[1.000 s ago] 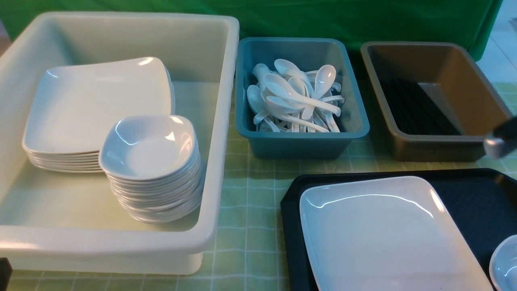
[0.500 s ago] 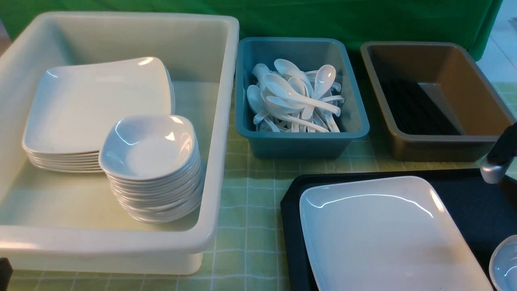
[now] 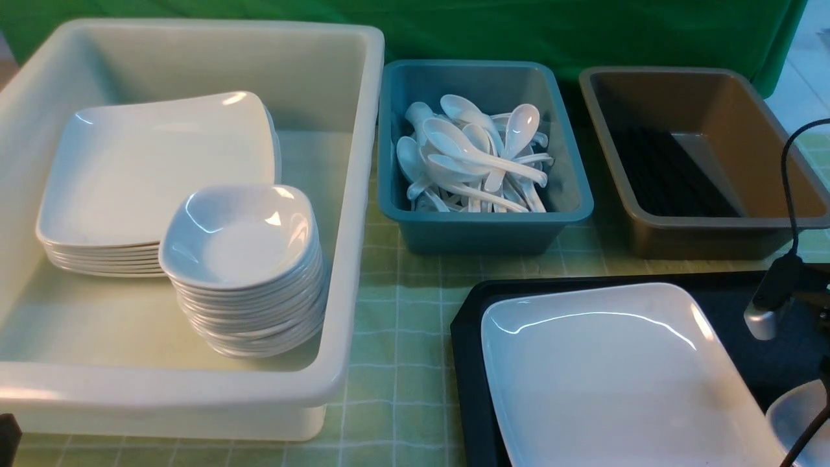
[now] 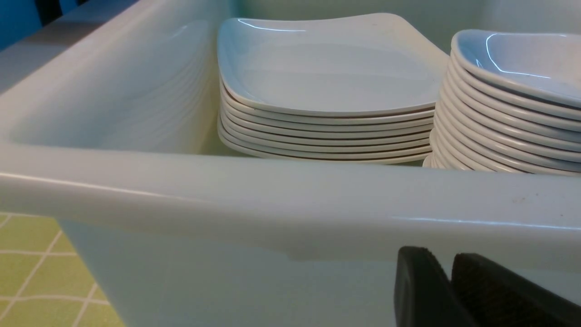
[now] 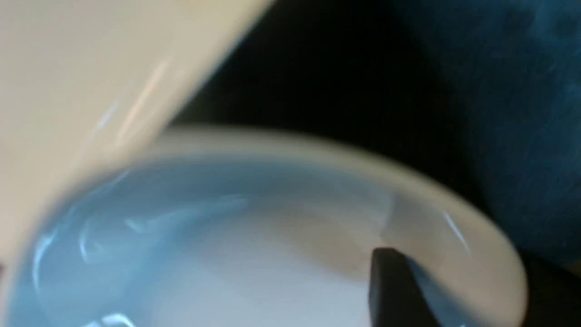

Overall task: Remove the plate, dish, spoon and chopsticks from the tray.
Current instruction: Use the right arm to grab a small plate from the dinner plate, then use the right arm to put the small plate into the large storage box on the left

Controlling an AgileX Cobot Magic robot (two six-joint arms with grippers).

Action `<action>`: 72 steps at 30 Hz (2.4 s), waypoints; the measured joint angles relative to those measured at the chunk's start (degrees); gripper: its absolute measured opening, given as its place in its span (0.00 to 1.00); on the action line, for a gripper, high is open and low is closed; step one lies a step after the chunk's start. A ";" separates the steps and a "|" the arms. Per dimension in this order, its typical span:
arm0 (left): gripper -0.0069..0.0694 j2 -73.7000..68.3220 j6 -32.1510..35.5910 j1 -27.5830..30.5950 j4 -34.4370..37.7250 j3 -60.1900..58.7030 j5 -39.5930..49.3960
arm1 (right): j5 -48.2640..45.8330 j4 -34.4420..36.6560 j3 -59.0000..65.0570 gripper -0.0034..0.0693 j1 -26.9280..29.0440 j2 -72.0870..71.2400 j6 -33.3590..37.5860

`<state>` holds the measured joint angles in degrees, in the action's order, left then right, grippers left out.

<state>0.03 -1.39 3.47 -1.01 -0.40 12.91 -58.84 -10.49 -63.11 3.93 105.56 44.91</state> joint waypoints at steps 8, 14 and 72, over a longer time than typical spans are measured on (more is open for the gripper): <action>0.23 0.00 0.00 0.00 0.00 0.00 0.00 | -8.70 0.19 -2.64 0.24 0.06 -0.01 -1.92; 0.24 0.00 0.11 0.00 0.00 0.00 0.00 | -11.81 -0.55 -6.04 0.17 0.08 -2.45 -7.69; 0.31 0.00 0.08 0.00 0.00 0.00 0.00 | -3.69 38.07 -67.99 0.09 -43.87 22.90 -28.94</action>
<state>0.03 -1.31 3.47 -1.01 -0.40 12.91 -62.53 27.58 -131.11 -39.95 128.46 15.97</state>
